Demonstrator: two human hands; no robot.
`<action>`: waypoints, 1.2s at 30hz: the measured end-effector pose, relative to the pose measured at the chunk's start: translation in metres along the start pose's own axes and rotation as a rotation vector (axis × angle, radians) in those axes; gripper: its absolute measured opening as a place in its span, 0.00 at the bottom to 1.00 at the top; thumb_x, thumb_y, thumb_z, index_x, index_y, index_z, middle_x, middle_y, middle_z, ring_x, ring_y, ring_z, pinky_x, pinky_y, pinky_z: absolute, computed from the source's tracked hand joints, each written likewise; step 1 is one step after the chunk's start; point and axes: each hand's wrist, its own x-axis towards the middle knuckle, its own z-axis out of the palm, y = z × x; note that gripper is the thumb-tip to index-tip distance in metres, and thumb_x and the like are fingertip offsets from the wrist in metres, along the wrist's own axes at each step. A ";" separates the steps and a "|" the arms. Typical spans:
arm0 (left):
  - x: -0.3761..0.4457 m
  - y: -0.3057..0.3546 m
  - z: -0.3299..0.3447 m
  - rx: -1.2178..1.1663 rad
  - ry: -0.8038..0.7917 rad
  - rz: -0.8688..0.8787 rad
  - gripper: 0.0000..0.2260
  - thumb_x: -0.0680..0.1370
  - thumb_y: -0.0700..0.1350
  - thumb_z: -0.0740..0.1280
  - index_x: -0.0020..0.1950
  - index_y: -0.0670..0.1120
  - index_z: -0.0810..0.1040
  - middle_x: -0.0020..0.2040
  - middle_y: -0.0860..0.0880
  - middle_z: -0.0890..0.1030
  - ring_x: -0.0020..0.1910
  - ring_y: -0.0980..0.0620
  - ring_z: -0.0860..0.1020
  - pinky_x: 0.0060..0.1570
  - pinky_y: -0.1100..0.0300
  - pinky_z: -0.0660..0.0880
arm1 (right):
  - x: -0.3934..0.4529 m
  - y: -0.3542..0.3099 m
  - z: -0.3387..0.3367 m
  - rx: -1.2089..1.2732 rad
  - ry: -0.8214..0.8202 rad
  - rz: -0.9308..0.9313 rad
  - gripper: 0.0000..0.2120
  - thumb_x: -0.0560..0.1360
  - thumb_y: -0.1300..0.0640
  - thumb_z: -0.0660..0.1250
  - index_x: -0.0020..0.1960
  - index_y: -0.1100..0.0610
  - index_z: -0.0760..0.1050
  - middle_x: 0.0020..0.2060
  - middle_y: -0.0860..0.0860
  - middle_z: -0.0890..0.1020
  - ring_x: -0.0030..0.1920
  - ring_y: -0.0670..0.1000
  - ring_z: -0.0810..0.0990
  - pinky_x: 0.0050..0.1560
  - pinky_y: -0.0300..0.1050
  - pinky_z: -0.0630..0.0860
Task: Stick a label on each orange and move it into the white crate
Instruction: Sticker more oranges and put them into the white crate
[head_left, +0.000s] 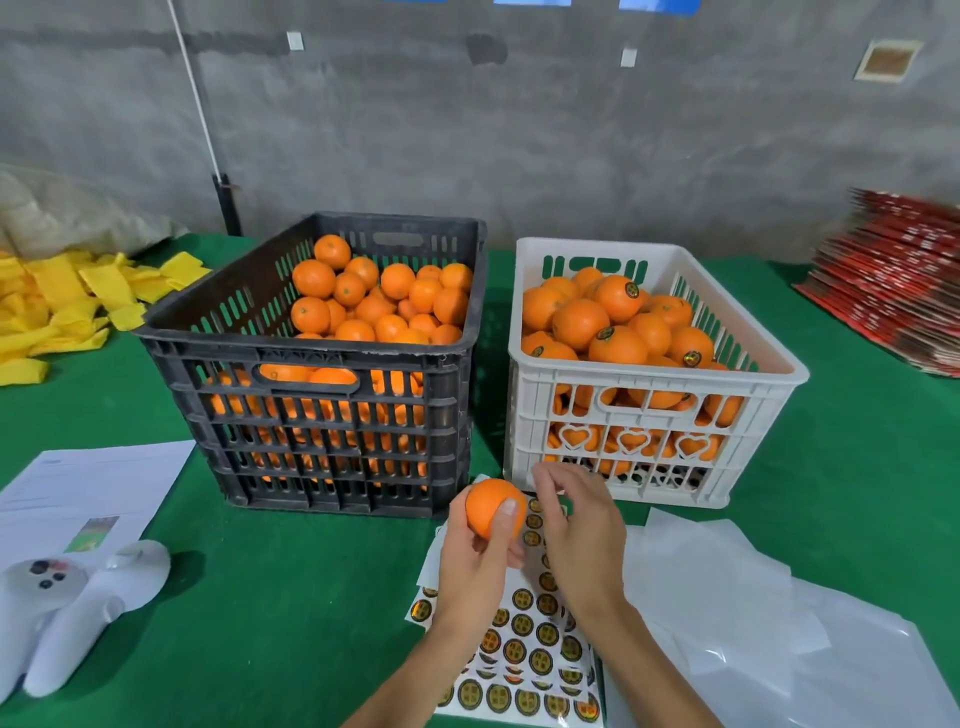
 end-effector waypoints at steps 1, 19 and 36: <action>0.000 0.005 0.003 -0.005 0.001 0.019 0.19 0.82 0.59 0.68 0.70 0.53 0.74 0.52 0.53 0.85 0.50 0.50 0.85 0.50 0.60 0.81 | 0.001 -0.007 0.001 0.005 -0.019 -0.031 0.08 0.82 0.57 0.68 0.56 0.54 0.85 0.54 0.45 0.85 0.56 0.45 0.80 0.58 0.45 0.78; 0.150 0.240 0.060 0.309 -0.268 0.368 0.18 0.82 0.51 0.70 0.72 0.59 0.74 0.64 0.47 0.83 0.58 0.52 0.84 0.59 0.55 0.81 | 0.210 -0.073 -0.076 -0.316 0.200 -0.331 0.31 0.82 0.46 0.66 0.79 0.59 0.64 0.76 0.57 0.71 0.73 0.58 0.71 0.69 0.54 0.72; 0.355 0.218 -0.143 1.565 -0.013 -0.078 0.33 0.81 0.42 0.67 0.85 0.52 0.58 0.82 0.40 0.57 0.73 0.34 0.73 0.70 0.43 0.73 | 0.279 -0.138 0.086 -0.278 -0.141 -0.332 0.27 0.81 0.39 0.62 0.76 0.50 0.71 0.69 0.49 0.79 0.70 0.52 0.74 0.67 0.49 0.71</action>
